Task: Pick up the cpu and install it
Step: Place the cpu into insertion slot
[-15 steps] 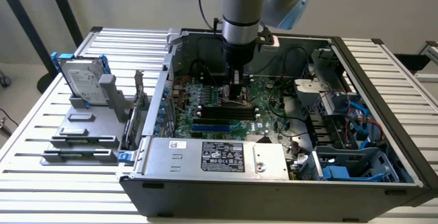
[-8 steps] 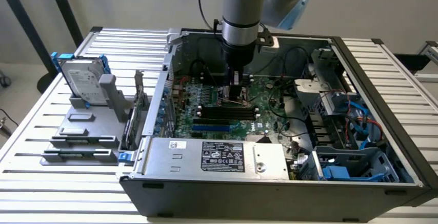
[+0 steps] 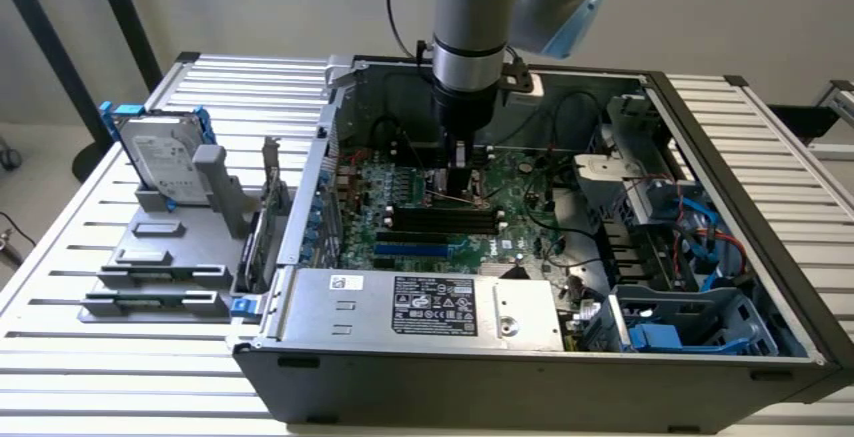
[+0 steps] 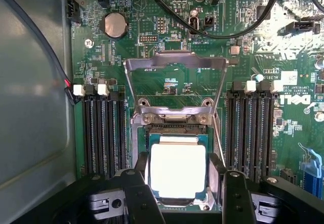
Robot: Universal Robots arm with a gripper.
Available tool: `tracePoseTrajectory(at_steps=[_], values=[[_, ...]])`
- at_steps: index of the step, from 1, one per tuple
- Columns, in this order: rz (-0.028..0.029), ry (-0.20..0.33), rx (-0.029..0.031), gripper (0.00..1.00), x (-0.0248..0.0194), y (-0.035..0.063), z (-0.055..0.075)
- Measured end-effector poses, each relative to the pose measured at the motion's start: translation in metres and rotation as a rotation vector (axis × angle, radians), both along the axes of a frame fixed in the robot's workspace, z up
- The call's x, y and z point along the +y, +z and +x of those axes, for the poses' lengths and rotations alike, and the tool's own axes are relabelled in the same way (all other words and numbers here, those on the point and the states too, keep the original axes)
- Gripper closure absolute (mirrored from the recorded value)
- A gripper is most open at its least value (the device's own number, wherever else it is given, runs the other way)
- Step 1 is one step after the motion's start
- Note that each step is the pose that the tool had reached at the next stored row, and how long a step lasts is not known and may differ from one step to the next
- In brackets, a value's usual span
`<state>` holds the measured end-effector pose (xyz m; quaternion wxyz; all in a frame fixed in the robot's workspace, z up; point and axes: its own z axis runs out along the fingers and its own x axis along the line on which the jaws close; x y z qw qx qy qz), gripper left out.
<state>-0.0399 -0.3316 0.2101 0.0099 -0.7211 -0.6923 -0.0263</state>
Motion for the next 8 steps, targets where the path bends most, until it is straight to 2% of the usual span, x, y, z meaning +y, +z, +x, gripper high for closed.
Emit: tracePoseTrajectory(at_steps=[8], values=[[0.0016, 0.001, 0.0, 0.45, -0.0001, -0.003, 0.0009]])
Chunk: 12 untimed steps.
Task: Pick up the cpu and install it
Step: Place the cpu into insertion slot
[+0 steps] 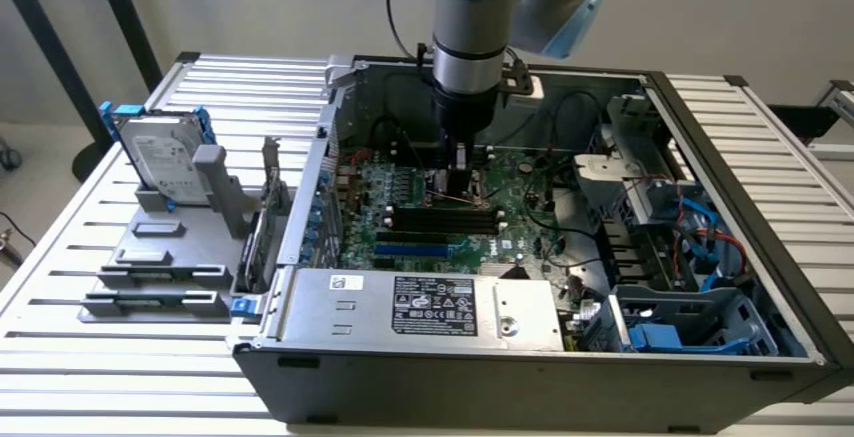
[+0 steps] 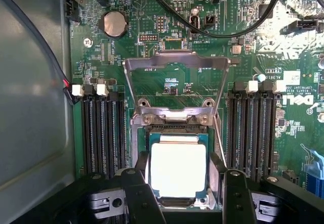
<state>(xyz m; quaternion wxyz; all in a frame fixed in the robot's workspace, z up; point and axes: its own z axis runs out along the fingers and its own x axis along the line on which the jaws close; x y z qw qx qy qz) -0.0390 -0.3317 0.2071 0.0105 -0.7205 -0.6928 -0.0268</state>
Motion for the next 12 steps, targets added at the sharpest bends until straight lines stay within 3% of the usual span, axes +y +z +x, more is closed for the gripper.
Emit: tracePoseTrajectory(at_steps=[12], values=[[0.0002, 0.003, 0.0, 0.45, 0.0, -0.0052, 0.0001]])
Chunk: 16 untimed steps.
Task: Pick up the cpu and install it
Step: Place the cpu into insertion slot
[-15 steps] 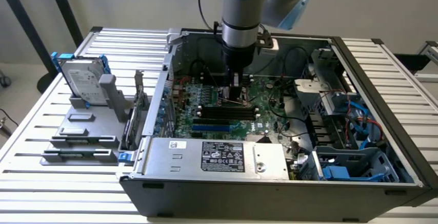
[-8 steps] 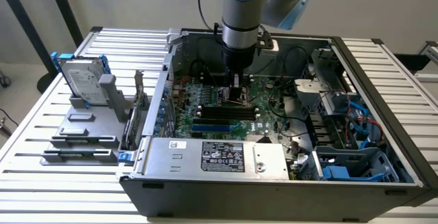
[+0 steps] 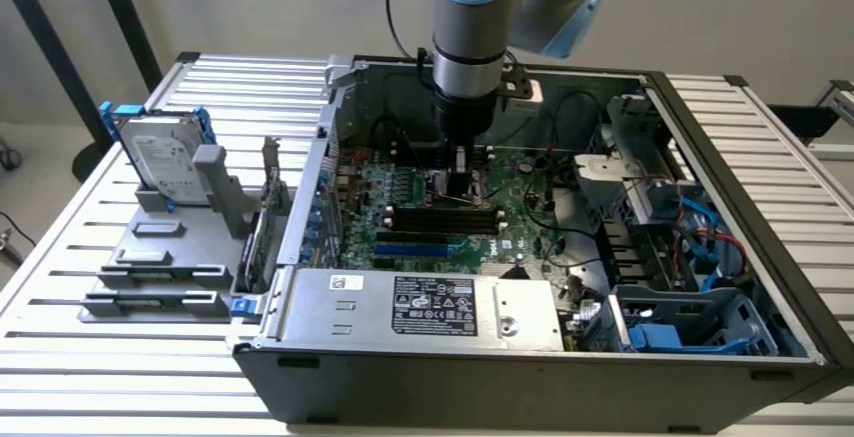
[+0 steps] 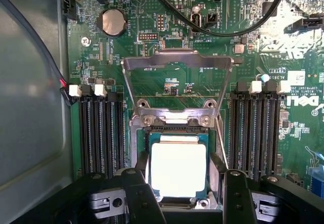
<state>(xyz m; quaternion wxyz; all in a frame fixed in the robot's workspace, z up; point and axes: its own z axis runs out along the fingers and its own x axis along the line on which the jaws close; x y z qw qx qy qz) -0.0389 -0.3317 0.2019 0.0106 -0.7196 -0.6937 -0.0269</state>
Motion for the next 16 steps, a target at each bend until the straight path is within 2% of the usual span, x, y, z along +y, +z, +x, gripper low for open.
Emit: tracePoseTrajectory(at_steps=[16], values=[[0.0001, 0.006, 0.0, 0.45, 0.0, -0.0035, 0.0]])
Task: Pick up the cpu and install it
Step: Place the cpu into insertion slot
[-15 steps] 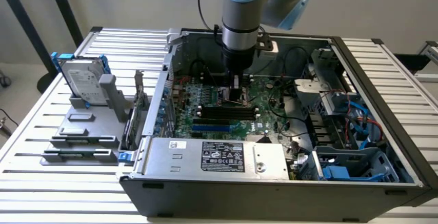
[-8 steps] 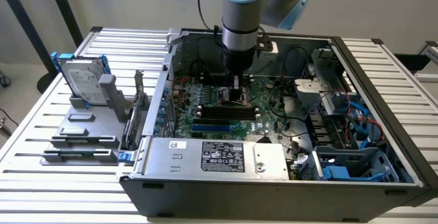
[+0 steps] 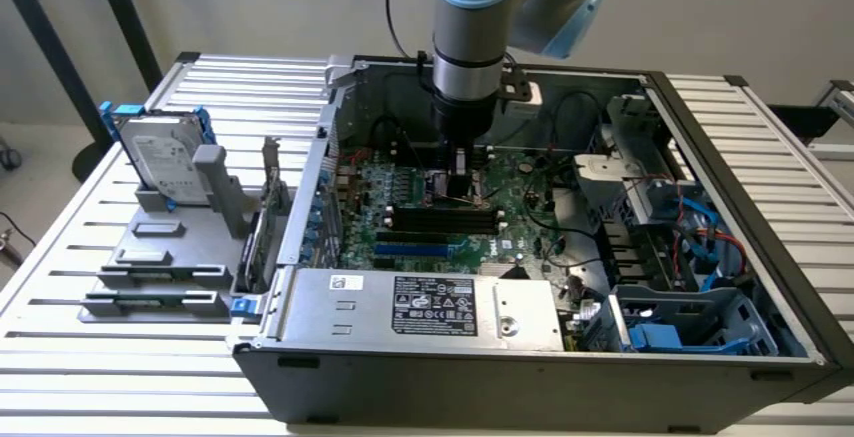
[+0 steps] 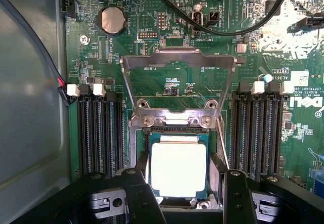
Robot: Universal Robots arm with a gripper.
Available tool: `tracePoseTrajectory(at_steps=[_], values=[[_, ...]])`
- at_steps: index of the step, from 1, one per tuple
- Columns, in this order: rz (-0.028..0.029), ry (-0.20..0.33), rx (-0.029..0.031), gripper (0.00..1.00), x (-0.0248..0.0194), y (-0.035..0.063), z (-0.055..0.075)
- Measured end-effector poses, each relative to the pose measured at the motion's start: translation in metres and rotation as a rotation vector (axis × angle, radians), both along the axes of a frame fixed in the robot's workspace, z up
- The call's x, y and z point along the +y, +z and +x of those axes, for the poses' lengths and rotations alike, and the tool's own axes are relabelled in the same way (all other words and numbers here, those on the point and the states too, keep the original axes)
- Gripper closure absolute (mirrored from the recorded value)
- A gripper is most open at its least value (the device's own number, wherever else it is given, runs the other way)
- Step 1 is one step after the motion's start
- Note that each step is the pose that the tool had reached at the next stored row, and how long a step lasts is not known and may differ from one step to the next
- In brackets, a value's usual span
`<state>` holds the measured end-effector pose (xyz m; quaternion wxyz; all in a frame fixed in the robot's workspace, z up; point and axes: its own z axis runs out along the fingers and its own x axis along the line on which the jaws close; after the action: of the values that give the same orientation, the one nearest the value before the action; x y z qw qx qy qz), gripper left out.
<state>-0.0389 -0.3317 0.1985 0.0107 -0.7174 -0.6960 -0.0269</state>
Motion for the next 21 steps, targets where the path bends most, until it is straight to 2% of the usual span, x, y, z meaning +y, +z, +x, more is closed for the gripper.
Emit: tracePoseTrajectory(at_steps=[21], values=[[-0.0002, 0.009, 0.0001, 0.45, 0.0018, -0.0029, 0.0003]])
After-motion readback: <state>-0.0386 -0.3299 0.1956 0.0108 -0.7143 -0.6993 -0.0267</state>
